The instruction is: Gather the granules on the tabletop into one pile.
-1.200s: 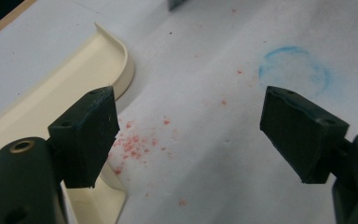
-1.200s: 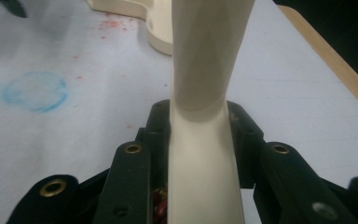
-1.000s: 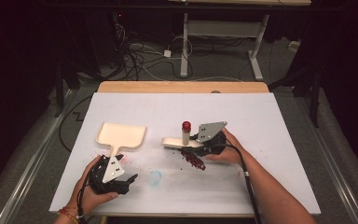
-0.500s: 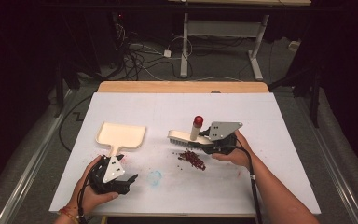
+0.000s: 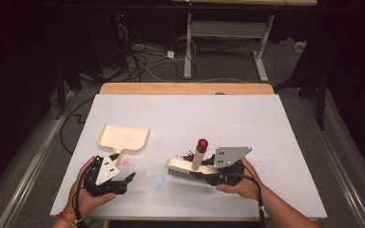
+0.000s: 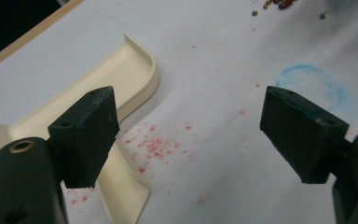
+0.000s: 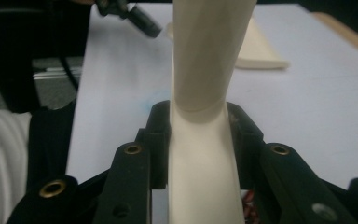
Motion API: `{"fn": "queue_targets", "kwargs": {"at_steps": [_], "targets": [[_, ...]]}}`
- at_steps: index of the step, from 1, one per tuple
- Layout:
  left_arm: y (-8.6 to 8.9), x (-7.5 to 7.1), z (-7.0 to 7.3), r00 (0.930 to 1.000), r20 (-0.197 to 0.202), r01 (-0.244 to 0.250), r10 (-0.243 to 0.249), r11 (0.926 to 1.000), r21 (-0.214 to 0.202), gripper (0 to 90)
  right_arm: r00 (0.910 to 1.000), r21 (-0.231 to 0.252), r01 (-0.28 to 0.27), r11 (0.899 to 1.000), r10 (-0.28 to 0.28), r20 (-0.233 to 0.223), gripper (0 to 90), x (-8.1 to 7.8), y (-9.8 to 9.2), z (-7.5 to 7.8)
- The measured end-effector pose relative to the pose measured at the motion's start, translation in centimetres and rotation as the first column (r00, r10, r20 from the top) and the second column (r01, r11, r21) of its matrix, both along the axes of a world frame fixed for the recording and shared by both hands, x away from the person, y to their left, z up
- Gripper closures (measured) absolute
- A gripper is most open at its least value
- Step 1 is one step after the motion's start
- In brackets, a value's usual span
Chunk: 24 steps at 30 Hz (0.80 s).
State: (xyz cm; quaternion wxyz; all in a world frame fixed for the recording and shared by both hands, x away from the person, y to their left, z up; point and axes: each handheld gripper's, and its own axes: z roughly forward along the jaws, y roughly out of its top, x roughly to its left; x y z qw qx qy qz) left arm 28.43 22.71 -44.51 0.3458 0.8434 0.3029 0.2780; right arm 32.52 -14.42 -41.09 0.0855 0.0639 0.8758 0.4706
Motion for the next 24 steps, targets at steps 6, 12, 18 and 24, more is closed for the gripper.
{"fn": "queue_targets", "kwargs": {"at_steps": [6,12,18,24], "targets": [[-0.4,0.0,-0.2,0.9997,-0.006,0.022,-0.022,0.9996,0.015,18.7,0.9991,-0.051,0.030,0.998,-0.031,-0.028,67.1,0.8,0.8,-1.6],[-0.5,-0.1,-0.2,0.9995,-0.009,0.031,-0.031,0.9993,0.020,18.7,0.9962,-0.056,0.084,0.995,-0.085,-0.018,67.1,2.4,0.0,-1.6],[-0.8,-0.1,-0.3,0.9990,-0.008,0.044,-0.043,0.9985,0.034,18.7,0.9891,-0.050,0.147,0.988,-0.147,-0.006,67.1,3.6,-1.1,-1.5],[-0.9,-0.1,-0.4,0.9985,-0.013,0.053,-0.052,0.9977,0.043,18.7,0.9871,-0.024,0.160,0.987,-0.160,0.003,67.1,3.4,-1.8,-0.8]]}}
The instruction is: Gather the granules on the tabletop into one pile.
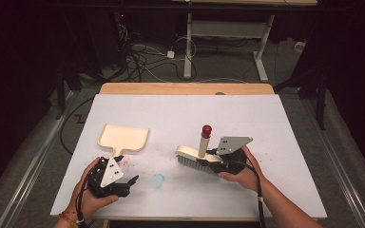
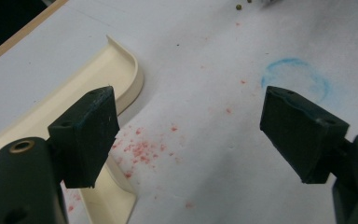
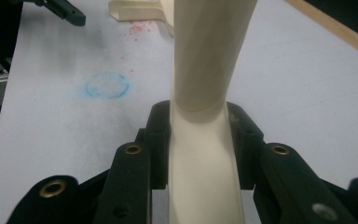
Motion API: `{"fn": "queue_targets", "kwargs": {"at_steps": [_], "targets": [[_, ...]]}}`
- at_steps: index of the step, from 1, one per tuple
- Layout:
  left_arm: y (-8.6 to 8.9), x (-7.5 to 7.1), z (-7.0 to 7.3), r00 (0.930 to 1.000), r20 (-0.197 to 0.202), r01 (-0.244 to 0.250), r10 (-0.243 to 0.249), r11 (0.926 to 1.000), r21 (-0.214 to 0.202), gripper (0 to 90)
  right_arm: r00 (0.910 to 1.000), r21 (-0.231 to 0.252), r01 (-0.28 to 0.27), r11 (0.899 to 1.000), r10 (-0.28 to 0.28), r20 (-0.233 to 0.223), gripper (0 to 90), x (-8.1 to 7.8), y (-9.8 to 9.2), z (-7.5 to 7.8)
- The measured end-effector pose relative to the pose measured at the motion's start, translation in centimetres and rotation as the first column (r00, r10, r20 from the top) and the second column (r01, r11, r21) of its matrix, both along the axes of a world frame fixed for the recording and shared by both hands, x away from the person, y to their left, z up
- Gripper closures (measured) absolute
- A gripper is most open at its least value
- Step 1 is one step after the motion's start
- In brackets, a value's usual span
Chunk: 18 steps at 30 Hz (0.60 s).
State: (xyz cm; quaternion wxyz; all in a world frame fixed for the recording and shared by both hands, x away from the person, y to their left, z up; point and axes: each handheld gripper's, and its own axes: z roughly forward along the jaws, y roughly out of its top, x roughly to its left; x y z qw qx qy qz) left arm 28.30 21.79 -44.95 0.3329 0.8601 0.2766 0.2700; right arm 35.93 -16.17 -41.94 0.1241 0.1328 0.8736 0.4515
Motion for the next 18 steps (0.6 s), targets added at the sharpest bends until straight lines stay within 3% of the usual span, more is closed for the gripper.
{"fn": "queue_targets", "kwargs": {"at_steps": [3,9,13,16,18], "targets": [[0.0,0.0,0.0,1.0000,0.000,-0.001,0.001,1.0000,0.001,18.7,0.9999,0.022,0.010,1.000,-0.010,0.009,67.1,-0.4,-0.4,0.7],[-0.1,-0.2,-0.1,1.0000,0.002,0.004,-0.004,1.0000,0.006,18.7,0.9982,0.022,0.041,0.999,-0.042,0.042,67.1,-1.6,-2.2,2.0],[-0.3,-0.2,-0.2,0.9999,-0.002,0.010,-0.010,0.9998,0.018,18.7,0.9940,0.009,0.095,0.995,-0.095,0.053,67.1,-3.2,-4.1,2.1],[-0.3,-0.2,-0.1,0.9999,0.001,0.012,-0.012,0.9998,0.018,18.7,0.9848,0.019,0.167,0.986,-0.168,0.044,67.1,-4.1,-5.7,1.6],[-0.4,-0.2,-0.1,0.9999,0.002,0.012,-0.012,0.9998,0.017,18.7,0.9711,0.032,0.234,0.972,-0.235,0.039,67.1,-4.5,-6.3,1.0]]}}
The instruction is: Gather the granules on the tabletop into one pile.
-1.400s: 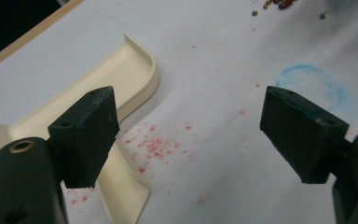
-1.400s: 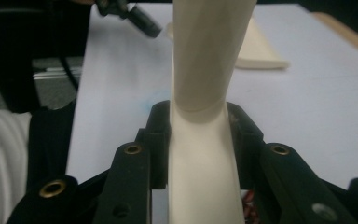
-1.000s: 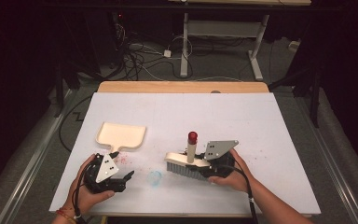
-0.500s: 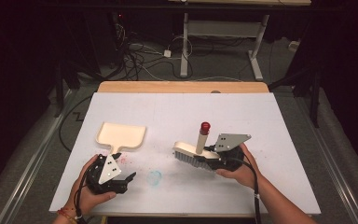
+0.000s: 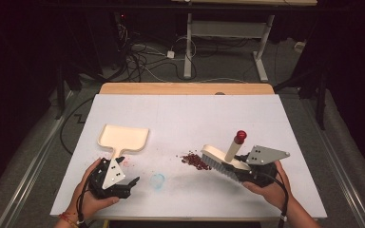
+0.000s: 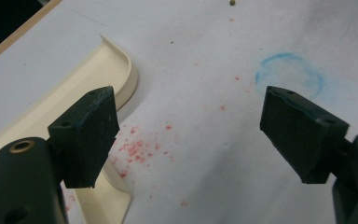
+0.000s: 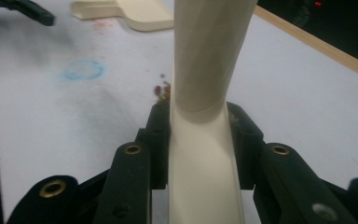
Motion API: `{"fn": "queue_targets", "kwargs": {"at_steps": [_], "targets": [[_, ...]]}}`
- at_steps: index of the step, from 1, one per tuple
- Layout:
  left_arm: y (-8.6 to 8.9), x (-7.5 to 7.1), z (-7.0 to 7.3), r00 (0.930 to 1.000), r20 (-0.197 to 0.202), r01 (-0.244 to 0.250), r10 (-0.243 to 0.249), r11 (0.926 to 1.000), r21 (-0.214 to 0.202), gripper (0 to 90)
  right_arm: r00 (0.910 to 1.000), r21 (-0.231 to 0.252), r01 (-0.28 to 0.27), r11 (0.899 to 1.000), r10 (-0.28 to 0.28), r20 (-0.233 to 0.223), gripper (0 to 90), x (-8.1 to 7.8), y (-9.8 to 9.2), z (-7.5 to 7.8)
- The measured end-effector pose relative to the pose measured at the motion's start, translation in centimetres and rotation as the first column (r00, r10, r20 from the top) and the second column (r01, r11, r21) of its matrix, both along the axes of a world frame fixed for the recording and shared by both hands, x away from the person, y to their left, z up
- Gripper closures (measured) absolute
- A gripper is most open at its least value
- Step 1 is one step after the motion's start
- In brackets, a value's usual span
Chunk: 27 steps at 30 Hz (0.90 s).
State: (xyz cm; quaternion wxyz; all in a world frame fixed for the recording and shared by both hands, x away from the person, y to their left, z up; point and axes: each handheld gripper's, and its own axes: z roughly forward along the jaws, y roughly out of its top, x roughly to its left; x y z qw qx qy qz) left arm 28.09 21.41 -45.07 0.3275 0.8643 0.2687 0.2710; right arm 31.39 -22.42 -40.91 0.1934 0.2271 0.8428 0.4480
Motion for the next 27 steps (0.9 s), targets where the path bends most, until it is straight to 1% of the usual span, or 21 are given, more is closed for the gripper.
{"fn": "queue_targets", "kwargs": {"at_steps": [1,2,3,4,5,6,7,10,11,12,13,14,15,16,17,18,20,23,24,25,27], "targets": [[-0.1,0.0,0.0,1.0000,-0.001,0.002,-0.002,1.0000,0.003,18.7,0.9994,-0.004,0.033,0.999,-0.033,0.011,67.0,-0.2,-0.1,-0.2],[-0.1,0.1,0.0,1.0000,-0.001,0.004,-0.004,1.0000,0.005,18.7,0.9967,-0.007,0.077,0.997,-0.077,0.027,67.1,-0.3,0.0,-0.4],[-0.2,0.1,0.0,1.0000,-0.001,0.004,-0.004,1.0000,0.002,18.7,0.9939,-0.013,0.104,0.994,-0.104,0.036,67.1,-0.3,0.2,-0.5],[-0.3,0.1,0.0,1.0000,-0.003,0.008,-0.008,1.0000,0.004,18.7,0.9904,-0.016,0.132,0.991,-0.131,0.042,67.0,-0.3,0.5,-0.6],[-0.4,0.2,-0.1,0.9999,-0.005,0.010,-0.010,0.9999,0.006,18.7,0.9843,-0.013,0.171,0.985,-0.170,0.047,67.1,-0.2,0.9,-0.7],[-0.5,0.2,-0.1,0.9999,-0.008,0.012,-0.012,0.9999,0.009,18.7,0.9793,-0.014,0.198,0.980,-0.197,0.045,67.1,-0.1,1.3,-0.8],[-0.5,0.2,-0.1,0.9998,-0.012,0.013,-0.013,0.9999,0.006,18.7,0.9749,-0.014,0.221,0.975,-0.220,0.031,67.1,0.1,1.7,-0.9],[-0.8,0.2,-0.2,0.9996,-0.018,0.021,-0.021,0.9997,0.010,18.8,0.9498,-0.026,0.312,0.950,-0.312,-0.022,67.1,0.8,3.3,-1.6],[-0.8,0.1,-0.2,0.9996,-0.018,0.024,-0.024,0.9997,0.009,18.7,0.9368,-0.035,0.349,0.936,-0.350,-0.011,67.1,1.1,4.0,-1.8],[-0.8,0.1,-0.2,0.9995,-0.017,0.027,-0.027,0.9996,0.010,18.8,0.9280,-0.038,0.372,0.927,-0.372,0.005,67.1,1.2,4.4,-1.9],[-0.8,0.0,-0.2,0.9995,-0.017,0.028,-0.028,0.9996,0.009,18.7,0.9169,-0.034,0.399,0.916,-0.399,0.016,67.1,1.3,4.9,-2.0],[-0.8,0.0,-0.1,0.9994,-0.016,0.030,-0.030,0.9995,0.007,18.8,0.9077,-0.021,0.420,0.907,-0.420,0.003,67.1,1.4,5.4,-2.1],[-0.7,0.0,-0.1,0.9994,-0.016,0.031,-0.031,0.9995,0.004,18.8,0.9024,-0.006,0.431,0.902,-0.431,-0.011,67.1,1.4,5.9,-2.2],[-0.7,0.0,-0.1,0.9994,-0.016,0.031,-0.031,0.9995,0.001,18.8,0.8991,-0.002,0.438,0.899,-0.438,-0.009,67.0,1.4,6.4,-2.3],[-0.7,0.0,-0.1,0.9994,-0.015,0.031,-0.031,0.9995,-0.002,18.8,0.8969,-0.004,0.442,0.897,-0.442,0.000,67.0,1.4,7.0,-2.4],[-0.6,0.0,-0.1,0.9994,-0.015,0.031,-0.031,0.9995,-0.003,18.8,0.8956,0.009,0.445,0.896,-0.445,0.007,67.1,1.4,7.6,-2.5],[-0.5,0.0,-0.1,0.9994,-0.016,0.030,-0.030,0.9995,-0.006,18.8,0.8909,0.028,0.454,0.891,-0.454,0.002,67.1,1.5,8.4,-2.7],[-0.5,-0.1,0.0,0.9995,-0.014,0.030,-0.030,0.9995,-0.008,18.8,0.8767,0.038,0.480,0.876,-0.481,0.012,67.1,1.9,9.6,-2.9],[-0.5,-0.1,0.0,0.9995,-0.014,0.029,-0.029,0.9995,-0.009,18.8,0.8700,0.046,0.492,0.870,-0.493,0.018,67.0,2.1,9.8,-3.0],[-0.5,-0.1,0.0,0.9995,-0.014,0.029,-0.029,0.9996,-0.009,18.8,0.8634,0.061,0.503,0.862,-0.504,0.015,67.0,2.3,9.8,-3.0],[-0.5,0.0,0.0,0.9994,-0.017,0.030,-0.030,0.9995,-0.008,18.8,0.8512,0.081,0.524,0.848,-0.525,-0.013,67.1,2.6,10.1,-3.0]]}}
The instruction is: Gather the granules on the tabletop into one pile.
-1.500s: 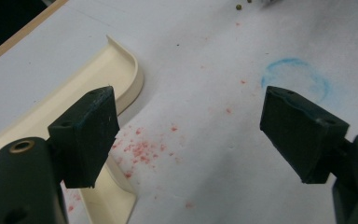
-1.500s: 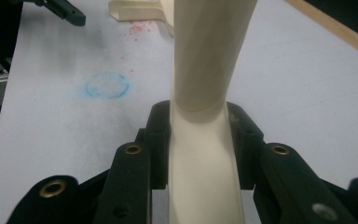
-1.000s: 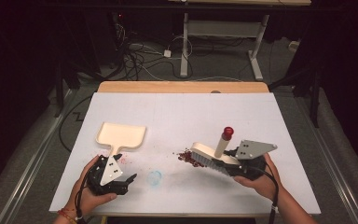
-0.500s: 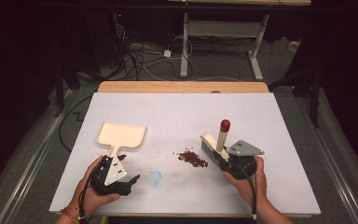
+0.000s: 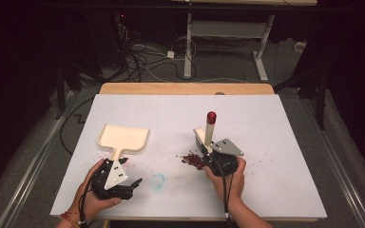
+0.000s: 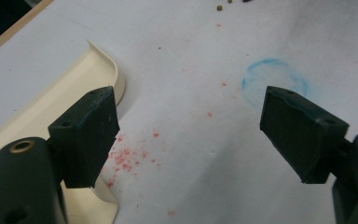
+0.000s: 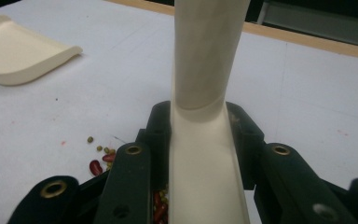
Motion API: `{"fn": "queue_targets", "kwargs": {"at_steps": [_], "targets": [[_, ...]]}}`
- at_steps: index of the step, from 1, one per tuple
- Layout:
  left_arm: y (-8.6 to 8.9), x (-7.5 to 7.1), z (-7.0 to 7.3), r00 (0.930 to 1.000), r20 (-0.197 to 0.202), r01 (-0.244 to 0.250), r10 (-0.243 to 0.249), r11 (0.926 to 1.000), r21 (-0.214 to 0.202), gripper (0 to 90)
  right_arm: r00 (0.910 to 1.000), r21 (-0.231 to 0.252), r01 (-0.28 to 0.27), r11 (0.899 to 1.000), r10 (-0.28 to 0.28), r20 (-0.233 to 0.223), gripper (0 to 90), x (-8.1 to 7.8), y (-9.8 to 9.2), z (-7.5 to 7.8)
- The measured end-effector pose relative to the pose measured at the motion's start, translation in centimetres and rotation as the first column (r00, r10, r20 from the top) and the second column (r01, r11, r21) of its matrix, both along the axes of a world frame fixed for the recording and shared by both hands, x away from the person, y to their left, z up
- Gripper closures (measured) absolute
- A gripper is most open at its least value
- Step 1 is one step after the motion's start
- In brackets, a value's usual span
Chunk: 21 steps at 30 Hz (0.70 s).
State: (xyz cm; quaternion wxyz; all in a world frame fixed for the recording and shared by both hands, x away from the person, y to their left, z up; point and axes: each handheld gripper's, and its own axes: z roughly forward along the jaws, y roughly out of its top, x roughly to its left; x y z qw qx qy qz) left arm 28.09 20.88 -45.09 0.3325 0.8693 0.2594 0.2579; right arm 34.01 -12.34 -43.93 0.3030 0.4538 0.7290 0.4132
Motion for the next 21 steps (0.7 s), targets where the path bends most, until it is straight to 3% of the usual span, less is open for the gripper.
{"fn": "queue_targets", "kwargs": {"at_steps": [6,11,15,21], "targets": [[-0.2,0.0,0.0,1.0000,-0.003,0.001,-0.001,1.0000,0.004,18.9,0.9997,0.019,0.024,1.000,-0.024,-0.001,67.0,0.3,0.8,0.0],[-0.1,0.0,0.0,1.0000,-0.002,-0.001,0.001,1.0000,0.005,19.0,0.9997,0.000,0.019,1.000,-0.019,0.015,67.0,0.6,1.4,-0.1],[-0.1,0.1,-0.1,1.0000,-0.004,0.000,0.000,1.0000,0.004,19.0,0.9998,0.022,0.016,1.000,-0.017,0.012,67.0,0.8,1.5,0.0],[0.0,0.0,0.0,1.0000,-0.003,-0.004,0.004,1.0000,-0.003,19.0,0.9997,-0.007,0.009,1.000,-0.009,0.023,67.0,0.9,1.8,0.1]]}}
